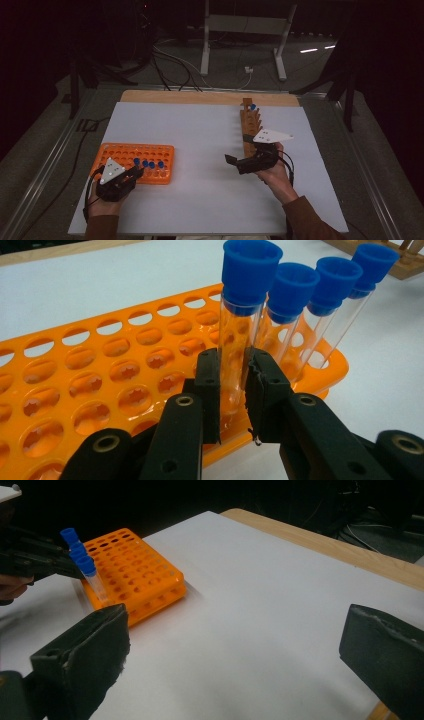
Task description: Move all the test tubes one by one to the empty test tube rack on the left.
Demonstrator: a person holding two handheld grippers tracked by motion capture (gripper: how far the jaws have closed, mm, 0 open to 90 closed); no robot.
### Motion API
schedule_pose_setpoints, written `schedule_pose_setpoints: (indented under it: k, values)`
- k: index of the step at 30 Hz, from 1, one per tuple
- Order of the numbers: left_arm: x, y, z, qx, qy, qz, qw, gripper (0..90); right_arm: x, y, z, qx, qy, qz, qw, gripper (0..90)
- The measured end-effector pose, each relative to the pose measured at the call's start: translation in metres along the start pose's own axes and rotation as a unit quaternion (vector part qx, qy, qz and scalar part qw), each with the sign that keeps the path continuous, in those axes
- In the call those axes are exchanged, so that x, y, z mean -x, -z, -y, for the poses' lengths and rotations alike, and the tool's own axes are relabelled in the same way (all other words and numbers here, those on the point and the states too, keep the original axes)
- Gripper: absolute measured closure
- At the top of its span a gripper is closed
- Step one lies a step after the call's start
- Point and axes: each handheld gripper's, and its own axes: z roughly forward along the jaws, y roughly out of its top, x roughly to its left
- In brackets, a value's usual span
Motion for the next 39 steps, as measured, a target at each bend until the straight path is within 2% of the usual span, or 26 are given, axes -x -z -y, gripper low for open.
schedule_pose_setpoints:
  k: [4,7,11,16,19,26,31,35,39]
  values:
    - [0.000,-0.005,0.002,-0.024,-0.002,-0.001,0.9997,78.3,-0.001,-0.001,0.001,0.000,0.000,-0.001,1.0000,0.0]
    - [0.000,-0.005,0.002,-0.021,0.002,0.001,0.9998,77.5,-0.001,-0.001,0.000,0.001,0.001,-0.001,1.0000,0.0]
    - [0.000,-0.001,0.000,-0.001,0.005,0.008,1.0000,75.6,0.001,0.000,0.001,0.001,0.000,0.000,1.0000,0.0]
    - [0.001,0.006,-0.004,0.027,0.008,0.007,0.9996,73.9,0.001,0.000,0.001,0.000,-0.001,0.001,1.0000,0.0]
    - [0.000,0.007,-0.005,0.030,0.007,0.004,0.9995,75.1,0.001,-0.001,0.001,0.000,-0.001,0.002,1.0000,0.0]
    - [-0.002,0.002,-0.002,0.003,0.013,-0.001,0.9999,77.9,0.003,-0.001,-0.001,0.001,0.002,0.011,0.9999,0.0]
    - [-0.002,0.001,-0.001,-0.001,0.019,0.000,0.9998,77.7,0.005,0.000,-0.003,0.004,0.003,0.019,0.9998,0.0]
    - [-0.002,0.003,-0.001,0.015,0.026,0.015,0.9994,71.7,0.008,0.002,-0.007,0.007,0.004,0.027,0.9996,0.0]
    - [-0.005,0.011,-0.002,0.051,0.041,0.027,0.9975,62.6,0.013,0.003,-0.010,0.010,0.005,0.038,0.9992,0.0]
